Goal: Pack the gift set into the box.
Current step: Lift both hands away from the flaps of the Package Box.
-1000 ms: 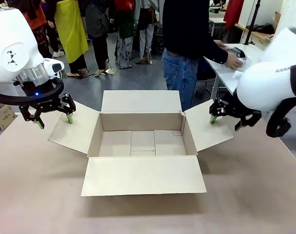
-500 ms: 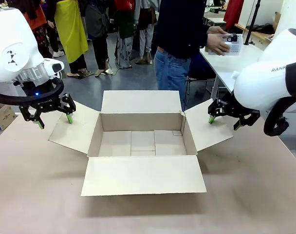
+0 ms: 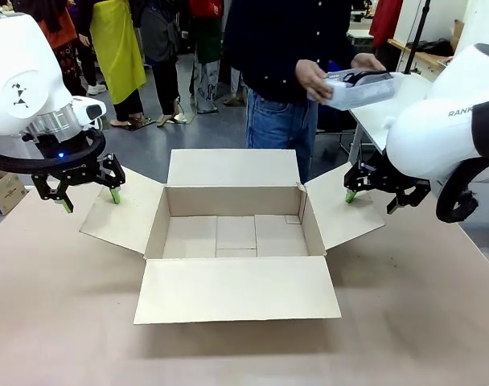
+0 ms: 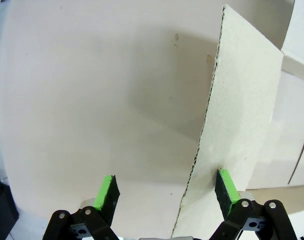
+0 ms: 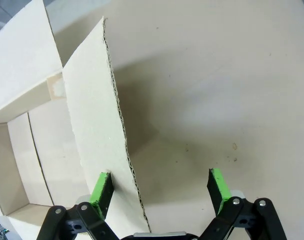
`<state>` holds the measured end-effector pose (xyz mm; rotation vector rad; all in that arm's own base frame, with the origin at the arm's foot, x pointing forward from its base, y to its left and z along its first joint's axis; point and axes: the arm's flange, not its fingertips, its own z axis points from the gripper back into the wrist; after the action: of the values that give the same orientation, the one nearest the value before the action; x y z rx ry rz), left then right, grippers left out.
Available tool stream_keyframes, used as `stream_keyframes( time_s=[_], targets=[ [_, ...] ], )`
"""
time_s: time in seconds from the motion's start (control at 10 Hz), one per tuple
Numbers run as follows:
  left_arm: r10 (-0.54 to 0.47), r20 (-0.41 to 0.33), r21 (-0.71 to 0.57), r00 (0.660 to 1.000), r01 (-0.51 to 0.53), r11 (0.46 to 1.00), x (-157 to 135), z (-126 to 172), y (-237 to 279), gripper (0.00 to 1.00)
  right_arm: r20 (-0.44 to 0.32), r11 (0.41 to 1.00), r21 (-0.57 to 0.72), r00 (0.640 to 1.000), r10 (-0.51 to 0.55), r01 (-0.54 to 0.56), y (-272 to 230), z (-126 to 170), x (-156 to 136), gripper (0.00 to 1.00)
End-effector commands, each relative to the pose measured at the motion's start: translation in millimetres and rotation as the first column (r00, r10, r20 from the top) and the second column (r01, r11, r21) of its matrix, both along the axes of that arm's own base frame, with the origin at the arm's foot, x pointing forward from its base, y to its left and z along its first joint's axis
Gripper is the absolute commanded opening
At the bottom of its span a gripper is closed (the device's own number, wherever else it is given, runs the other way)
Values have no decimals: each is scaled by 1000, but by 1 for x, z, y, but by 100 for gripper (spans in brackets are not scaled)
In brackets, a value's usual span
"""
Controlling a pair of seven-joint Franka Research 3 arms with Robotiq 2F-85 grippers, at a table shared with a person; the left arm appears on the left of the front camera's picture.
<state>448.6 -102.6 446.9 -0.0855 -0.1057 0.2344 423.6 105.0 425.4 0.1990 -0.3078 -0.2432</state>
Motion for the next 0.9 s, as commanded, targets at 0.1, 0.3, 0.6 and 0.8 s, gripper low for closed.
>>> stream_keyframes(
  time_s=[0.1, 0.3, 0.6, 0.8],
  targets=[
    [8, -2, 16, 1000, -8, 1000, -1, 2, 0, 100, -4, 1000, -13, 1000, -19, 19, 1, 4, 1, 100],
    [8, -2, 16, 1000, -8, 1000, -1, 2, 0, 100, -4, 1000, -13, 1000, -19, 19, 1, 4, 1, 100],
    [8, -2, 16, 1000, -8, 1000, -1, 2, 0, 100, -4, 1000, -13, 1000, -19, 19, 1, 4, 1, 100],
    [8, -2, 16, 1000, -8, 1000, -1, 2, 0, 100, -4, 1000, -13, 1000, -19, 19, 1, 4, 1, 100]
  ],
)
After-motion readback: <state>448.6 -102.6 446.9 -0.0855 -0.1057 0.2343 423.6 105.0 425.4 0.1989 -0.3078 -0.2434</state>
